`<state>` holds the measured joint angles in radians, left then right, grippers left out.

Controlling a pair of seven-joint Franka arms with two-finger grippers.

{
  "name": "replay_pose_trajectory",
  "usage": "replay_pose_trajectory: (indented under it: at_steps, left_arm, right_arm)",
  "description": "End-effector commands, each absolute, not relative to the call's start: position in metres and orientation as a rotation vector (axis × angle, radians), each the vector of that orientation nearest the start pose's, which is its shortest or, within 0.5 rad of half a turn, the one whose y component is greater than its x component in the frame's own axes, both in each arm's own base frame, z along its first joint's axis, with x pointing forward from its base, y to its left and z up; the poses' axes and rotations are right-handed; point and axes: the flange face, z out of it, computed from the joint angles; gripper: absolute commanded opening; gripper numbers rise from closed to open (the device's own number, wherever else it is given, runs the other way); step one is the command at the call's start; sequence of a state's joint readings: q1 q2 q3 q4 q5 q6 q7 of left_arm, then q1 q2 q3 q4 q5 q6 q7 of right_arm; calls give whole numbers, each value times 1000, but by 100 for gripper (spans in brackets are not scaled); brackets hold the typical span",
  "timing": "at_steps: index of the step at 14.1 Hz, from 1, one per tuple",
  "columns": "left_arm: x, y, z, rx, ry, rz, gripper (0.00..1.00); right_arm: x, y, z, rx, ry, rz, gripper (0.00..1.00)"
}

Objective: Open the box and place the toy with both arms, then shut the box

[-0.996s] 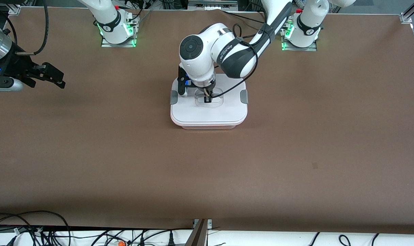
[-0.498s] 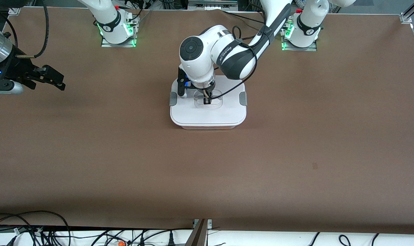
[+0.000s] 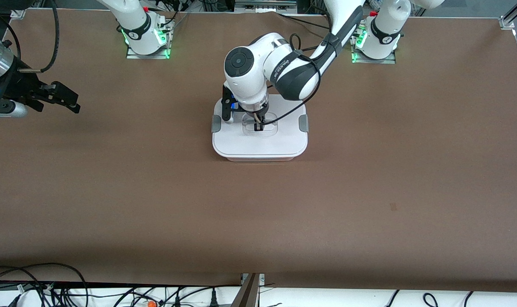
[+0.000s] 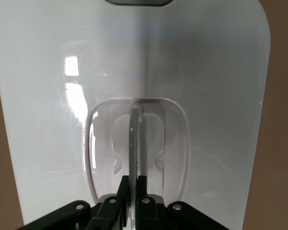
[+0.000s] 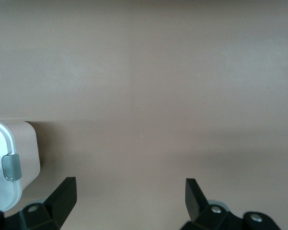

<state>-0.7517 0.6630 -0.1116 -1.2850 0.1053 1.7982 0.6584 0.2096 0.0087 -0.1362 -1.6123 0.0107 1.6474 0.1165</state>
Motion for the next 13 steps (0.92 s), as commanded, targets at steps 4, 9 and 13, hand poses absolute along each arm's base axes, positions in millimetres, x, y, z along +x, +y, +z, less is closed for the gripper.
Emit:
replay_pose_trajectory:
  at_steps: [4, 9, 13]
  left_arm:
    - [515, -503, 378, -2255, 2076, 186, 100]
    - [579, -431, 396, -2383, 1910, 175, 100]
    - [637, -331, 429, -2545, 1717, 119, 100]
  right_arm:
    - [565, 40, 611, -3106, 79, -51, 100]
    - [565, 40, 611, -3106, 79, -48, 100]
    - [565, 39, 611, -3106, 84, -51, 100]
